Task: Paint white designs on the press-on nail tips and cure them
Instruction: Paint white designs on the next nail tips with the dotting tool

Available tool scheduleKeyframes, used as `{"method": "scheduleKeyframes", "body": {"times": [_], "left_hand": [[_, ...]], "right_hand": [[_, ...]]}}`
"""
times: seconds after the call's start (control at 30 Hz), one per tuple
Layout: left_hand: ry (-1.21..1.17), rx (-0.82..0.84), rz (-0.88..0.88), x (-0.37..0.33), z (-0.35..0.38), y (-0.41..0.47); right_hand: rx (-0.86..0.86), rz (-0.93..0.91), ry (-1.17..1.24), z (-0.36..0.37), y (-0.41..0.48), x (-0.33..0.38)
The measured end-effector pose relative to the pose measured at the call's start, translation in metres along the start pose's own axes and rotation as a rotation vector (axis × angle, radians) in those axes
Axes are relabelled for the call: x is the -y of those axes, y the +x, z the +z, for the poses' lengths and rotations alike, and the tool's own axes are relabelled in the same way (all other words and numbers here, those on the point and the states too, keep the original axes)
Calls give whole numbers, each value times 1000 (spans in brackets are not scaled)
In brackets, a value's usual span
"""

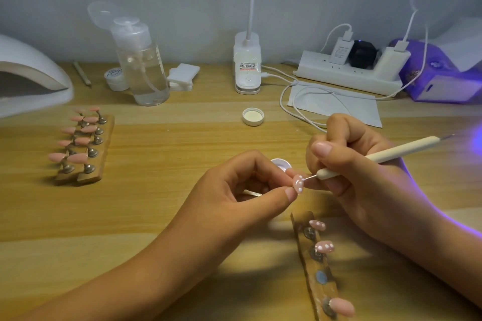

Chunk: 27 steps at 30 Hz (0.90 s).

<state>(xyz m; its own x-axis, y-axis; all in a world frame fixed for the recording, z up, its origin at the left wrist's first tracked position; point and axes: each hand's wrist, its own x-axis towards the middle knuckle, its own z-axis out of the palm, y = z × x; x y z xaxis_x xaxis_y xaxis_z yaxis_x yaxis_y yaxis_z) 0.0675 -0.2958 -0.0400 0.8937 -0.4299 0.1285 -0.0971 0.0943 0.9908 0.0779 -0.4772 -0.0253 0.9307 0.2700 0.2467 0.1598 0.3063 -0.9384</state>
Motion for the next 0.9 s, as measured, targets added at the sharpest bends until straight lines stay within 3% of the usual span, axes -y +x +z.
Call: {"method": "scheduleKeyframes", "body": {"times": [0.9], "left_hand": [[-8, -1, -6, 0, 0, 0]], "right_hand": [[-20, 34, 27, 1, 0, 0]]}}
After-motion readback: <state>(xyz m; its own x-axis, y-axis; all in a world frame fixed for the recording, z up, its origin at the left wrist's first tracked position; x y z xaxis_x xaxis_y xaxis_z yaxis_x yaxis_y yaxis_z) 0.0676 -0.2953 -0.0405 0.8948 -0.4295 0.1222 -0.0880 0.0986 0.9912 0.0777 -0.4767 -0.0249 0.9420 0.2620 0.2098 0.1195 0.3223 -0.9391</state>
